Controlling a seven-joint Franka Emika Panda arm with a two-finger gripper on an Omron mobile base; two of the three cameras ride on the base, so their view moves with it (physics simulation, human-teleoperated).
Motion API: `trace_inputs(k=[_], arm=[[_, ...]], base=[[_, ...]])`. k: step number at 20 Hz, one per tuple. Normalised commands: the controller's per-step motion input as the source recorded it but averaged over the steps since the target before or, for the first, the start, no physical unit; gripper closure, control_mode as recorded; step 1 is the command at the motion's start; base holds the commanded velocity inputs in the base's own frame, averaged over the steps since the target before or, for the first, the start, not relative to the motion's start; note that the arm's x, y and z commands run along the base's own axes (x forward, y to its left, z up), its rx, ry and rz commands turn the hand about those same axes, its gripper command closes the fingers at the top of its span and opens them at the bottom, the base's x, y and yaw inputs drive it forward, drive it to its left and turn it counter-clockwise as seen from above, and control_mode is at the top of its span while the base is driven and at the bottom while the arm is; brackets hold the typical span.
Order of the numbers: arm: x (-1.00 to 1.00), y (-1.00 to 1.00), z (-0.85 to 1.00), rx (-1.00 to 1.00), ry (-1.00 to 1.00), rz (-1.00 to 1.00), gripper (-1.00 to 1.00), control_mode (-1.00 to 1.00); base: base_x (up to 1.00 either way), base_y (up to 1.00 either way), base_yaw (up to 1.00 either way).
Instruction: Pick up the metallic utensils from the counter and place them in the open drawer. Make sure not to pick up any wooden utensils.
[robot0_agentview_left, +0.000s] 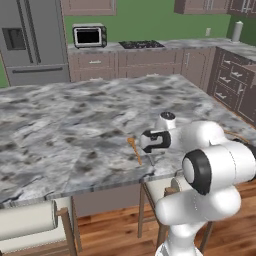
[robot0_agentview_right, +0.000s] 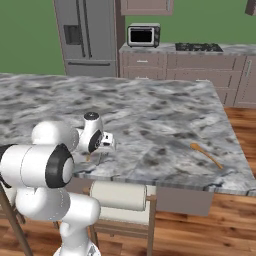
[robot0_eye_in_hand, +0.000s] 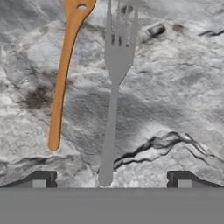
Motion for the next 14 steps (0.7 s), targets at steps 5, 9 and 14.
trace_inputs(k=[5,9,14], arm=[[0.19,0.0,-0.37,-0.02,0.02,0.0,-1.0,-1.0],[0.13,0.0,-0.44,0.0,0.0,0.0,-1.0,-1.0],[0.25,0.0,-0.41,0.0,0.03,0.0,-1.0,-1.0]], base=[[0.0,0.0,0.0],[0.0,0.0,0.0],[0.0,0.0,0.0]])
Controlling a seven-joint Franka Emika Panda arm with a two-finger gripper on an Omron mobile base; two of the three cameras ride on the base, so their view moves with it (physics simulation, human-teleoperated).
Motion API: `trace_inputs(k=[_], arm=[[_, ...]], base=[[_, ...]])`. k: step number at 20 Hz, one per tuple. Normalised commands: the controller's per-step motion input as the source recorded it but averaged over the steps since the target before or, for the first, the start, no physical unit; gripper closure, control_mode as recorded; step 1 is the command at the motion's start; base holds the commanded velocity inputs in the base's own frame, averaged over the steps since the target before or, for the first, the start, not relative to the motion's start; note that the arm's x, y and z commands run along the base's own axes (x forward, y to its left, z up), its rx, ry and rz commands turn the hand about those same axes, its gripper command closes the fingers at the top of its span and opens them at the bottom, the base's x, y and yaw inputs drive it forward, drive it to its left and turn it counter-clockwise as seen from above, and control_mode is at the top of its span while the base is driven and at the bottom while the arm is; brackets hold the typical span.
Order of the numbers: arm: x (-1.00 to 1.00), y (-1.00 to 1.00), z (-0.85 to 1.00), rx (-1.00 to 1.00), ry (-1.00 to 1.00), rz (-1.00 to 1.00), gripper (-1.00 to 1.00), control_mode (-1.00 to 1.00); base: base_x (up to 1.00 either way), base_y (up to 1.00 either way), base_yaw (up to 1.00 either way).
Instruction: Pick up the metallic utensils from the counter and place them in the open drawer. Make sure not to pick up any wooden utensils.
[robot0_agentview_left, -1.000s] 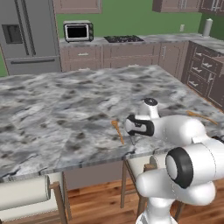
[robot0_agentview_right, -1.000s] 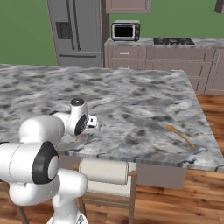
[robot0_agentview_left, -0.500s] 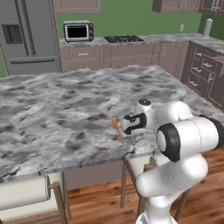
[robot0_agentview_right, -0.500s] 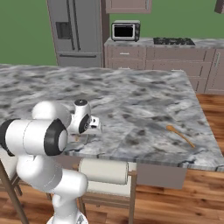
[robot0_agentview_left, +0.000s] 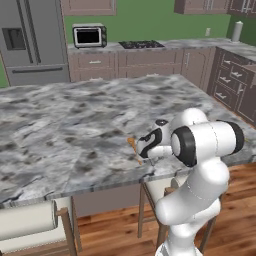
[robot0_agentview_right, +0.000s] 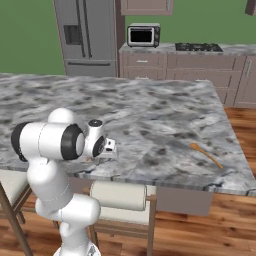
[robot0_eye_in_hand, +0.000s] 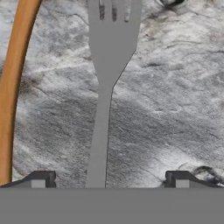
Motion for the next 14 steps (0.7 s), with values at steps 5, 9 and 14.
trace_inputs(k=[5,9,14], arm=[[0.33,0.0,-0.35,0.0,0.01,0.0,-1.0,-1.0],[0.3,0.01,-0.38,0.0,0.0,0.0,1.0,-1.0],[0.09,0.0,-0.35,0.0,0.0,0.0,1.0,-1.0]], base=[[0.0,0.0,0.0],[0.0,0.0,0.0],[0.0,0.0,0.0]])
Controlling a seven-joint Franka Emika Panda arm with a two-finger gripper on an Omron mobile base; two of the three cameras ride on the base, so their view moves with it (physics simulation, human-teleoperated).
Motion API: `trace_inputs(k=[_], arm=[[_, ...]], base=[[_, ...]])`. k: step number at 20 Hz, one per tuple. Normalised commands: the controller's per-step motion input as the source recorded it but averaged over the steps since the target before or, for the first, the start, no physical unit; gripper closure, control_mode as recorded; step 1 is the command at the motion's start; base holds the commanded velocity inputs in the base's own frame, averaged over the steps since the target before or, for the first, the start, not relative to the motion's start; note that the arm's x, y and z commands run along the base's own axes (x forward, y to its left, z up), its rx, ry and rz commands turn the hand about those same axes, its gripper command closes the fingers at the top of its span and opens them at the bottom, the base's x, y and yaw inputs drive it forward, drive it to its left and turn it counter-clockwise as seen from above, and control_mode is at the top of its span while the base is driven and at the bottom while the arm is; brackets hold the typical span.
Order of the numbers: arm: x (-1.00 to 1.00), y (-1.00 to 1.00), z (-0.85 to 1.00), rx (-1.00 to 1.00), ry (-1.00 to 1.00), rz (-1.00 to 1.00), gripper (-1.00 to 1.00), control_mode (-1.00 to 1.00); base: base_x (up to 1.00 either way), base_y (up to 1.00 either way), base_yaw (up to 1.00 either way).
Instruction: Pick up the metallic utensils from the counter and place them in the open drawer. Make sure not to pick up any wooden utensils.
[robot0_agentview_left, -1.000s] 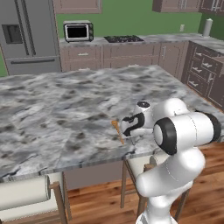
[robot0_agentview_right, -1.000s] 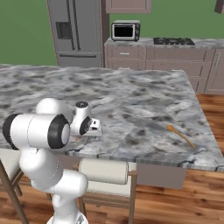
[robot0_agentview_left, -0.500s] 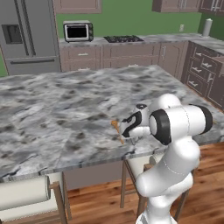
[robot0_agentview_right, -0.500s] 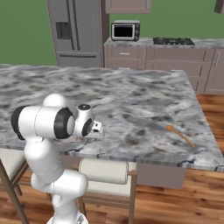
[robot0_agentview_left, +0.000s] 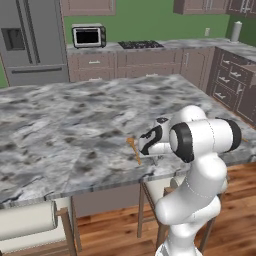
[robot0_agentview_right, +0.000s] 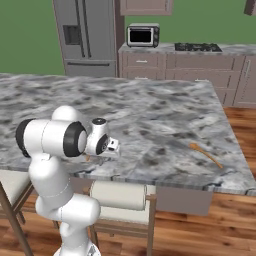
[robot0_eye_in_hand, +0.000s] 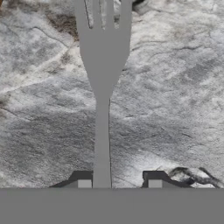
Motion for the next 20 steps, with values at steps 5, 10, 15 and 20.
trace_inputs(k=[5,10,15,20], arm=[[0.0,0.01,-0.26,0.0,0.0,0.0,1.0,-1.0],[-0.06,0.14,-0.04,0.0,0.0,0.0,1.0,-1.0],[-0.32,0.02,0.05,0.0,0.0,0.0,1.0,-1.0],[-0.21,-0.15,0.5,0.0,-0.11,0.0,1.0,-1.0]], base=[[0.0,0.0,0.0],[0.0,0.0,0.0],[0.0,0.0,0.0],[0.0,0.0,0.0]])
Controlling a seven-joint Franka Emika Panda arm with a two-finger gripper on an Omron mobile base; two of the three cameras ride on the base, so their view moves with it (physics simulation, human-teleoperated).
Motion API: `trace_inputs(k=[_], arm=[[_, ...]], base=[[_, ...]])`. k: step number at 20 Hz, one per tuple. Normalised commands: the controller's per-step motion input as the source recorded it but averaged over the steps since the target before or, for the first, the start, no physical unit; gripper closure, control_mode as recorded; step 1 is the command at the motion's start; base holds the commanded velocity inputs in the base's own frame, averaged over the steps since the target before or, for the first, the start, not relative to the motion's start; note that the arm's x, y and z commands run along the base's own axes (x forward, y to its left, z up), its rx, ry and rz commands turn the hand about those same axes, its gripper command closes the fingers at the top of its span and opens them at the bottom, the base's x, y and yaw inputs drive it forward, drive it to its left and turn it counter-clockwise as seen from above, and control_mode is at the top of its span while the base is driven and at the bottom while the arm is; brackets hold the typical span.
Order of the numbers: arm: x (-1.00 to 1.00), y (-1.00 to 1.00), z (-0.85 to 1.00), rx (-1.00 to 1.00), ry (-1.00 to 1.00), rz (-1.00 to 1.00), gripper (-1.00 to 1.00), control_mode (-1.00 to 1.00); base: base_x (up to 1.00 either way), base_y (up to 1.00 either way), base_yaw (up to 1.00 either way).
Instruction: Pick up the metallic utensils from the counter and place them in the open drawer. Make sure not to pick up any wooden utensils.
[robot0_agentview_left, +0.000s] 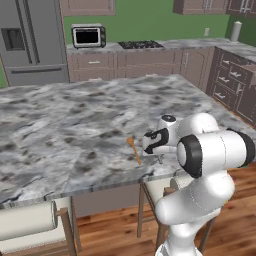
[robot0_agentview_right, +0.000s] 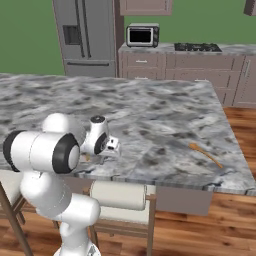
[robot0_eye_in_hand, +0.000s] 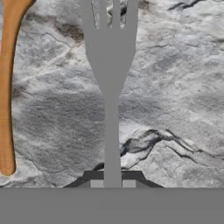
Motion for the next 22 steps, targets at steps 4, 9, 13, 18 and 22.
trace_inputs(k=[4,9,13,18,22], arm=[[-0.13,-0.21,0.67,0.0,-0.13,0.0,1.0,-1.0],[-0.11,-0.13,0.91,0.0,-0.03,0.0,1.0,-1.0],[-0.13,0.0,0.88,0.0,0.0,0.0,1.0,-1.0],[-0.71,-0.05,0.57,0.0,-0.07,0.0,1.0,-1.0],[-0.78,-0.07,0.62,0.0,-0.07,0.0,1.0,-1.0]], base=[[0.0,0.0,0.0],[0.0,0.0,0.0],[0.0,0.0,0.0],[0.0,0.0,0.0],[0.0,0.0,0.0]])
